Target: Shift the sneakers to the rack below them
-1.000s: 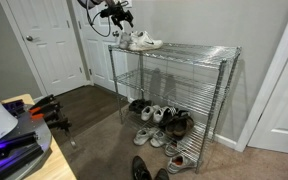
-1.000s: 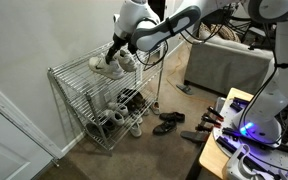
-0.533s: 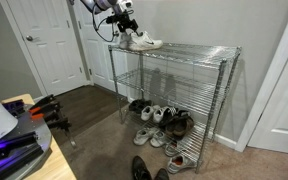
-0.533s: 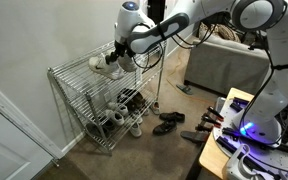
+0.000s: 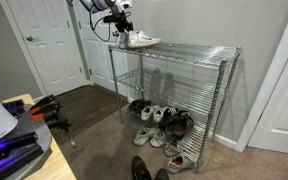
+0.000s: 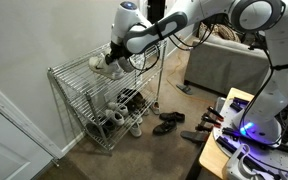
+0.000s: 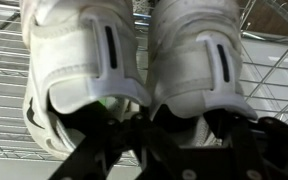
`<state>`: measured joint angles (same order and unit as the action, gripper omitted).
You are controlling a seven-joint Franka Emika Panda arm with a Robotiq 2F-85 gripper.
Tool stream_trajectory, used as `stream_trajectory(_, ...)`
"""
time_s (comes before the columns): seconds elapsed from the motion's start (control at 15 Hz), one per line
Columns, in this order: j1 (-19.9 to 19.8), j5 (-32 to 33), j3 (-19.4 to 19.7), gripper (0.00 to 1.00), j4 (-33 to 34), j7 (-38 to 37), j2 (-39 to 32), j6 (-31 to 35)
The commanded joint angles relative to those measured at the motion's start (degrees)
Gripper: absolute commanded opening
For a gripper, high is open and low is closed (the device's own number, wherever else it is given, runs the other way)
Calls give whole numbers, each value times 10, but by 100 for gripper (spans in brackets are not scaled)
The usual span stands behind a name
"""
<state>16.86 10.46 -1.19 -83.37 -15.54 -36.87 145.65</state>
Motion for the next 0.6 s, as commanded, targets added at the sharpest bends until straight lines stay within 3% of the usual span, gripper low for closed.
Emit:
stream_trajectory(0.0,-15,-28,-17,29,-11,25,5,11)
stream_trajectory(0.27,-21,-42,-23,4,-18,29,10,18)
stream_trajectory(0.4,-22,-42,-22,1,-22,26,15,21)
stream_trajectory(0.47,-19,-39,-18,34,-23,19,17,21)
stream_trajectory(0.53,-15,-33,-12,31,-26,14,20,23)
